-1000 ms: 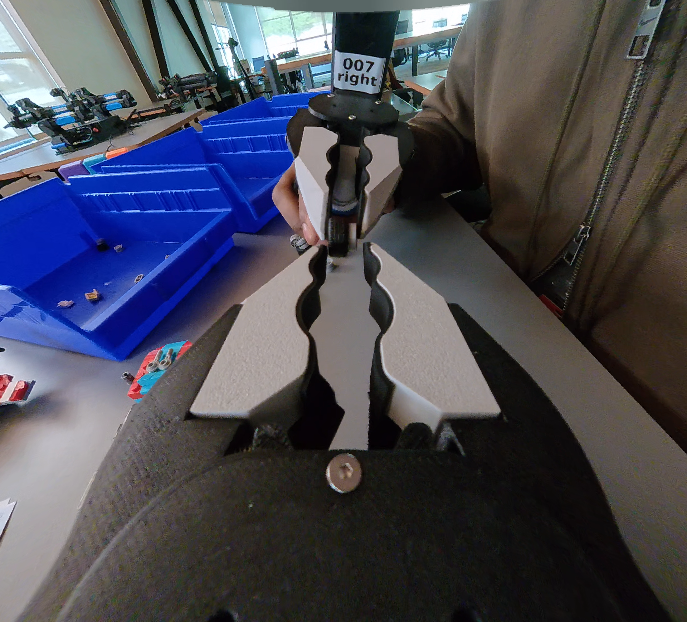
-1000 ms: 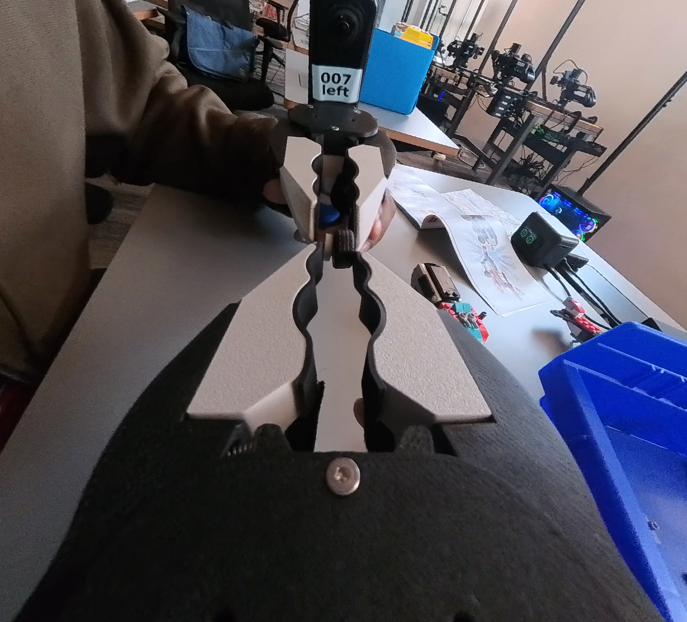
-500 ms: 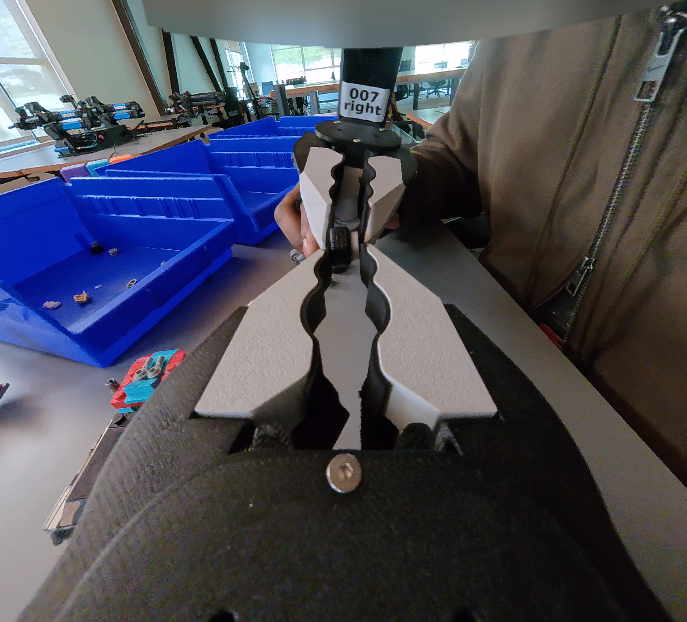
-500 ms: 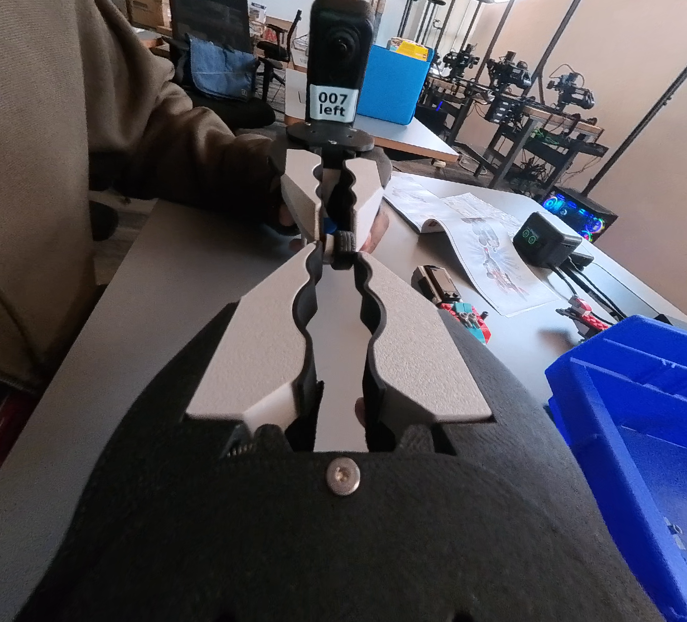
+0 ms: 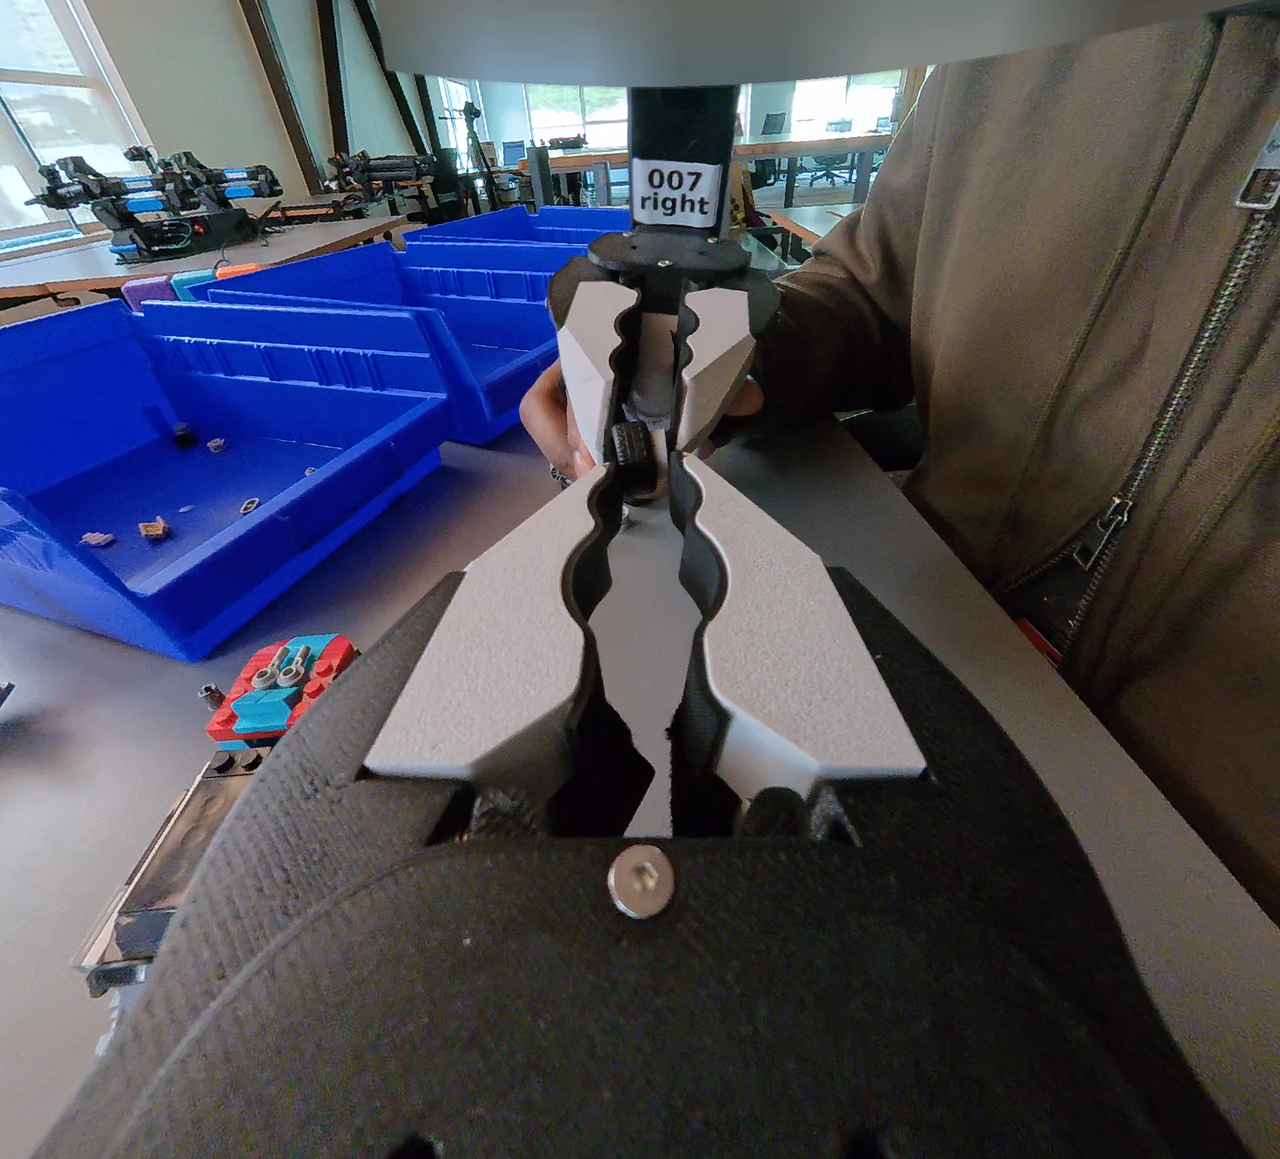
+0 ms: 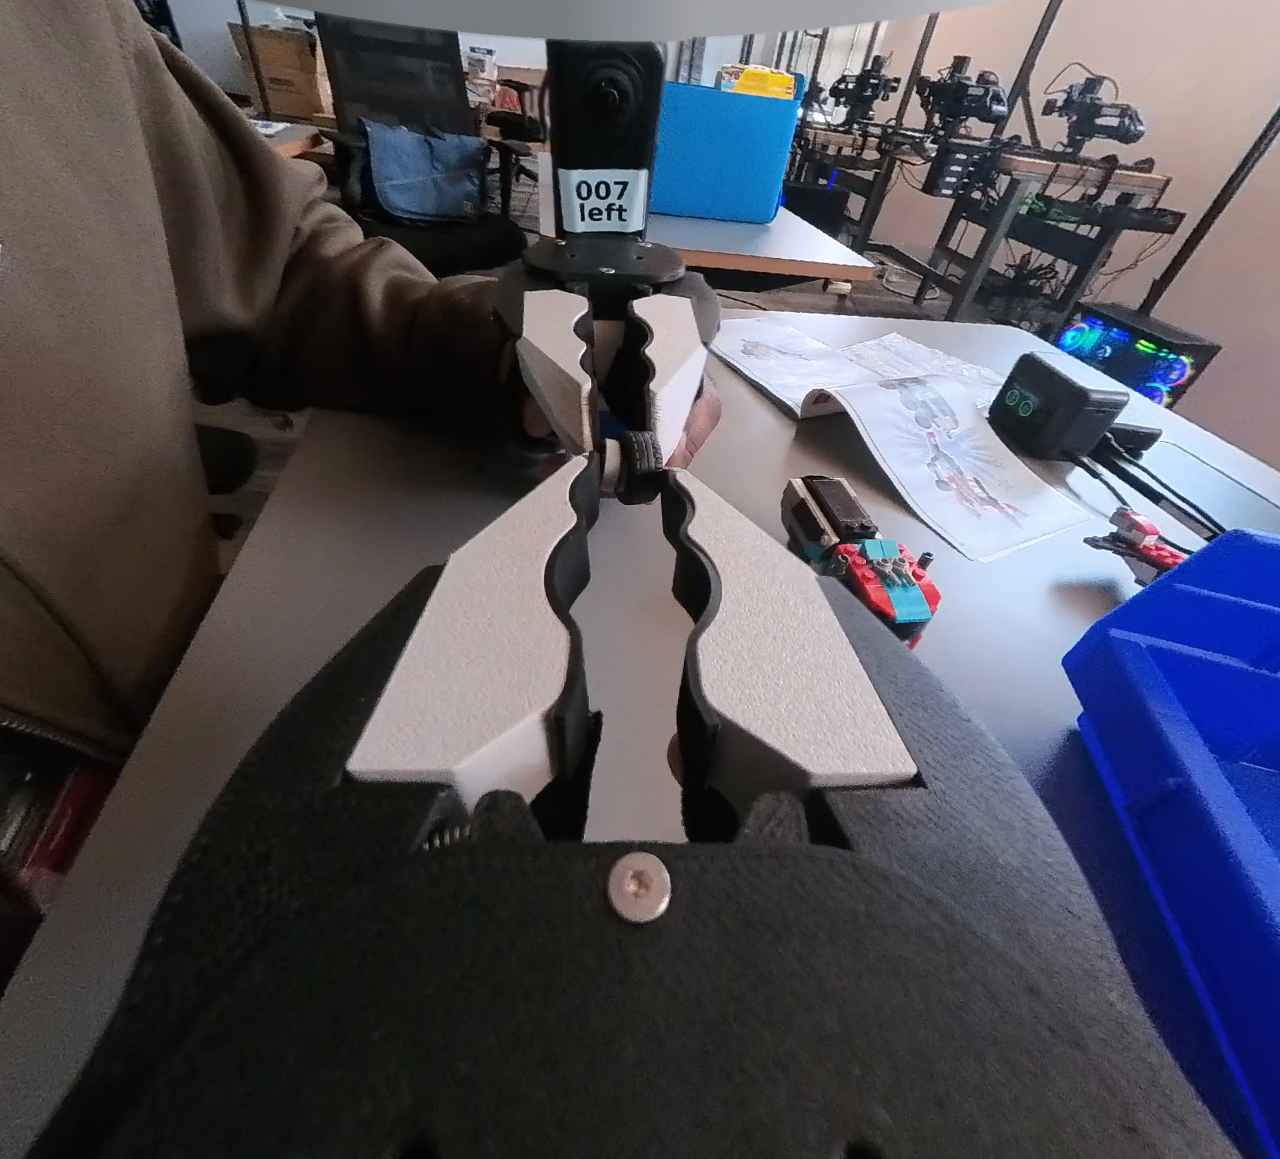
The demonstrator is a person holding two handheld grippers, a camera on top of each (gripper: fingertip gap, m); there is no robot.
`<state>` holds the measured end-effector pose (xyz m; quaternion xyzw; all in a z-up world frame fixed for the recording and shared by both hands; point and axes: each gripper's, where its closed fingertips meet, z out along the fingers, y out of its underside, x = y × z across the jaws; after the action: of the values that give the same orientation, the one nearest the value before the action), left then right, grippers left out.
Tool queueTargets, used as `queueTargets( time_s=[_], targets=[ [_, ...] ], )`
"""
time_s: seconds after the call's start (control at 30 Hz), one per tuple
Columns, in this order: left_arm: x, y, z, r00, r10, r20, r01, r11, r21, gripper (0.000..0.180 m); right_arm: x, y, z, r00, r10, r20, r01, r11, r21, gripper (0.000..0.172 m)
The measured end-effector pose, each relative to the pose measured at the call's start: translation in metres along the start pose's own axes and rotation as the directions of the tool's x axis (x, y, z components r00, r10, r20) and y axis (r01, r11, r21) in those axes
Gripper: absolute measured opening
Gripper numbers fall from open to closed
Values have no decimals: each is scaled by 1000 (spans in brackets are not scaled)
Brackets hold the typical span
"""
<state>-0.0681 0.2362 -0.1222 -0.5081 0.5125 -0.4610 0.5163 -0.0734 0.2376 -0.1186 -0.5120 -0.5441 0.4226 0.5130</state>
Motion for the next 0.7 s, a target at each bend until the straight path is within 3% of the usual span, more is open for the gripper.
queueTargets(
  time_s=[0.43, 0.7],
  targets=[
    [-3, 0, 0, 1000, -11, 9, 11, 1000, -4, 14, 3, -1, 0, 1000, -15, -20, 14, 1000, -6, 16],
    [-12, 0, 0, 997, -44, 58, 44, 999, 10, 14, 12, 0, 0, 997, 50, -62, -49, 999, 12, 18]
  ],
)
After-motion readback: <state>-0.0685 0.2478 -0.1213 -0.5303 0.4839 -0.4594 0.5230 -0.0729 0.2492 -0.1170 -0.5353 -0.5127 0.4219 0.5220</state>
